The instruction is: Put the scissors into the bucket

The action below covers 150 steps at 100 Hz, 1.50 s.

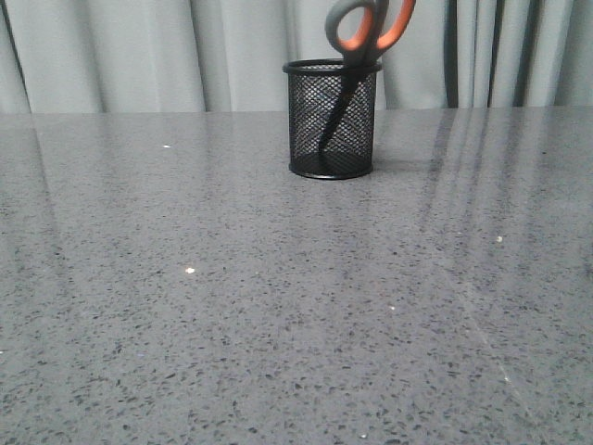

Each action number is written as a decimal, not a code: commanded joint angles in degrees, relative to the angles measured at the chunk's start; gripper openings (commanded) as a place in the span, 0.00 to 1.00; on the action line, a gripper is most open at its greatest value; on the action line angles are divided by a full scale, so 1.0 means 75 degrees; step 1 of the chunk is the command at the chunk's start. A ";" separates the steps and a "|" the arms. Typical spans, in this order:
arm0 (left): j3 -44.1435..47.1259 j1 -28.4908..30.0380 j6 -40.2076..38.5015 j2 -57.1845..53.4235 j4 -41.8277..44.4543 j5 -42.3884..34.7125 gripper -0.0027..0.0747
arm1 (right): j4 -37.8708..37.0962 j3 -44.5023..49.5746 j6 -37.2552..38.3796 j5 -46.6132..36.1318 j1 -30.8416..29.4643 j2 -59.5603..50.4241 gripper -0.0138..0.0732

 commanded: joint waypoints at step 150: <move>0.0296 0.0007 -0.0060 -0.0204 0.0004 -0.0251 0.01 | -0.0414 0.3793 0.0425 0.0248 -0.3370 -0.3215 0.08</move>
